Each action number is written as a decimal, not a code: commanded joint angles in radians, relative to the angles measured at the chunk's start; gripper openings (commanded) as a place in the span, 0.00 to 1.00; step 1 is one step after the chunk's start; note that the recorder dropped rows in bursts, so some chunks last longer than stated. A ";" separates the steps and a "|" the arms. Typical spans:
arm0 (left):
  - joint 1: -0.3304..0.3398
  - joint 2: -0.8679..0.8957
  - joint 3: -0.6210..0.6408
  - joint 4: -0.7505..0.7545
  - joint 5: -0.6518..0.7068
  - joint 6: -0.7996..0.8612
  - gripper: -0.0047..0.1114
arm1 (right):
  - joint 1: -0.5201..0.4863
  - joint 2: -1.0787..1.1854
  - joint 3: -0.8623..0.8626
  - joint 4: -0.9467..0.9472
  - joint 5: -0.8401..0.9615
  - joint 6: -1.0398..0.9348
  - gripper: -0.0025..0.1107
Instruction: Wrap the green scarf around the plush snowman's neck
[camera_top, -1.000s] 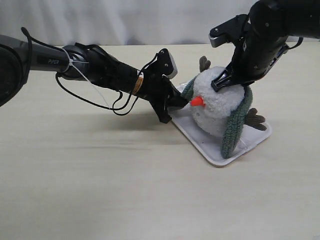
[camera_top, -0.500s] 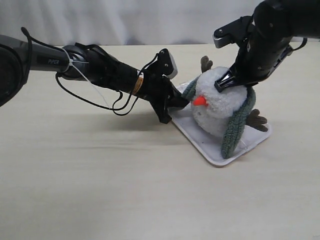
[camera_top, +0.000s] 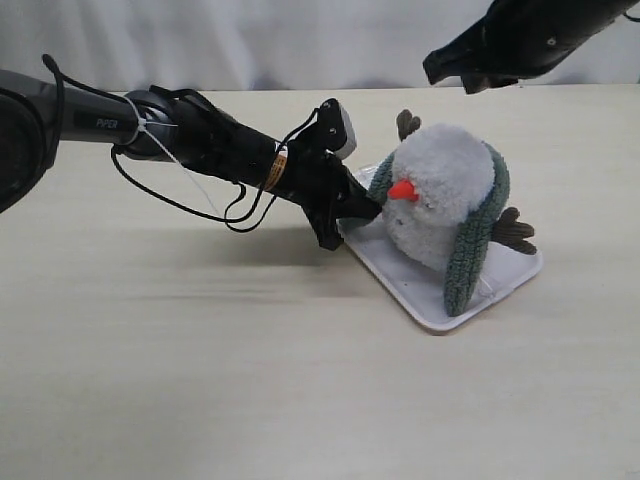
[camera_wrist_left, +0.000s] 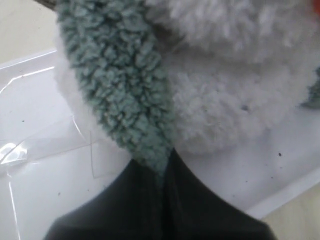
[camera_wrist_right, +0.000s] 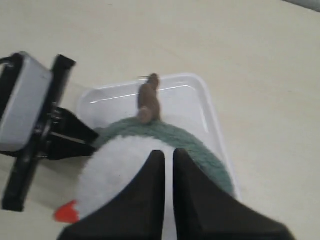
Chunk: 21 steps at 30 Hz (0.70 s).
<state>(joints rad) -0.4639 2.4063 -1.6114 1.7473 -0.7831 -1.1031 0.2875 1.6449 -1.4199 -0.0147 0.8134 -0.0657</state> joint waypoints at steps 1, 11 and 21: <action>-0.002 -0.005 -0.008 -0.003 -0.022 -0.027 0.04 | -0.006 0.031 0.007 0.212 -0.019 -0.177 0.07; -0.002 -0.005 -0.008 -0.003 -0.042 -0.052 0.04 | -0.006 0.146 0.007 0.035 0.030 -0.061 0.07; -0.002 -0.001 -0.008 -0.003 -0.099 -0.119 0.04 | -0.006 0.149 0.007 -0.087 0.049 0.008 0.07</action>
<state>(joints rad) -0.4639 2.4063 -1.6114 1.7492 -0.8702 -1.1976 0.2854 1.7825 -1.4200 -0.0816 0.8242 -0.0670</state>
